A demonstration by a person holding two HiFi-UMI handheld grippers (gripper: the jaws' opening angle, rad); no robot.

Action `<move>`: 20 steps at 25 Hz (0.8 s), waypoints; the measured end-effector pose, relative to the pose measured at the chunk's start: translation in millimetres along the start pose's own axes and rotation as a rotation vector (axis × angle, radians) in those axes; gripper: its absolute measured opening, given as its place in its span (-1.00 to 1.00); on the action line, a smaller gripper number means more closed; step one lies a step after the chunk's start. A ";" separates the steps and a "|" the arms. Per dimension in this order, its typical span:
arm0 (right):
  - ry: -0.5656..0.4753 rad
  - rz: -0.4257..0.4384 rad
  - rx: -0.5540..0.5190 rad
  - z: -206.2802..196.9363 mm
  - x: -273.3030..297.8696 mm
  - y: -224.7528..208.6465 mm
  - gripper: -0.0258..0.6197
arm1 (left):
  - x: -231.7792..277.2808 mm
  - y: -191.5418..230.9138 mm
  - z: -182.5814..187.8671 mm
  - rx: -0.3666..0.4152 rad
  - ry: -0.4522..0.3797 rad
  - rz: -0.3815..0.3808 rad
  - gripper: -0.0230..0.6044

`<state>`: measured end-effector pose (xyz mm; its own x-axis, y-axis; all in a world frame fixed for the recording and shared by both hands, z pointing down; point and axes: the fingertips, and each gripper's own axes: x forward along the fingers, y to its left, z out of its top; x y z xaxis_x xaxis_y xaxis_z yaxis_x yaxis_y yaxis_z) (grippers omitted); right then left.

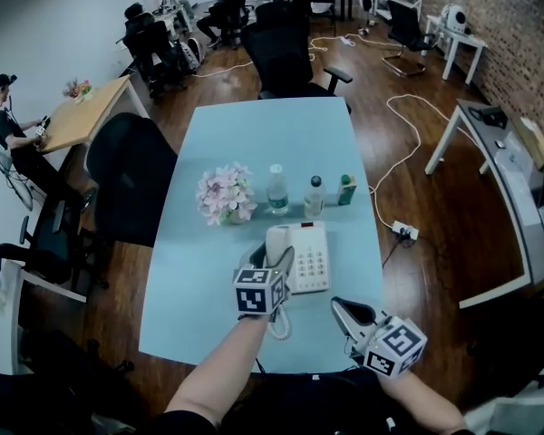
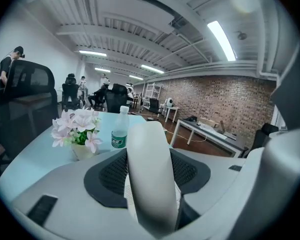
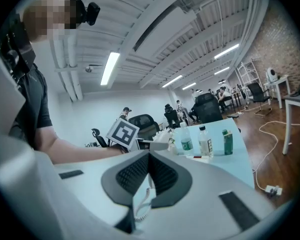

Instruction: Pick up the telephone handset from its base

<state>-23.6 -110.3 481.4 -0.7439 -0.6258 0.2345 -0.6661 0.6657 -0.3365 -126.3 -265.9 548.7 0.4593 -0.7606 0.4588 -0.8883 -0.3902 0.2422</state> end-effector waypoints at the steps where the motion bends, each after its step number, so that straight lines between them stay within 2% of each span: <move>1: -0.003 -0.001 0.008 -1.8 -0.2 2.6 -0.87 | -5.9 -3.7 3.7 0.004 -0.013 -0.016 -0.15; 4: -0.007 0.013 0.034 -4.6 -3.1 10.3 -0.87 | -29.1 -13.6 10.1 -0.004 -0.050 -0.048 -0.15; 14: -0.019 0.120 0.001 3.2 -36.9 29.2 -0.87 | -121.9 -60.1 12.0 -0.093 -0.166 -0.114 -0.15; 20: 0.020 0.182 -0.026 -11.1 -58.2 34.6 -0.87 | -165.2 -83.9 0.7 -0.105 -0.211 -0.081 -0.15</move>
<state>-4.0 -46.3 466.2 -0.8528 -0.4864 0.1901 -0.5217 0.7773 -0.3517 -127.6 -107.9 452.0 0.5081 -0.8247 0.2484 -0.8379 -0.4067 0.3640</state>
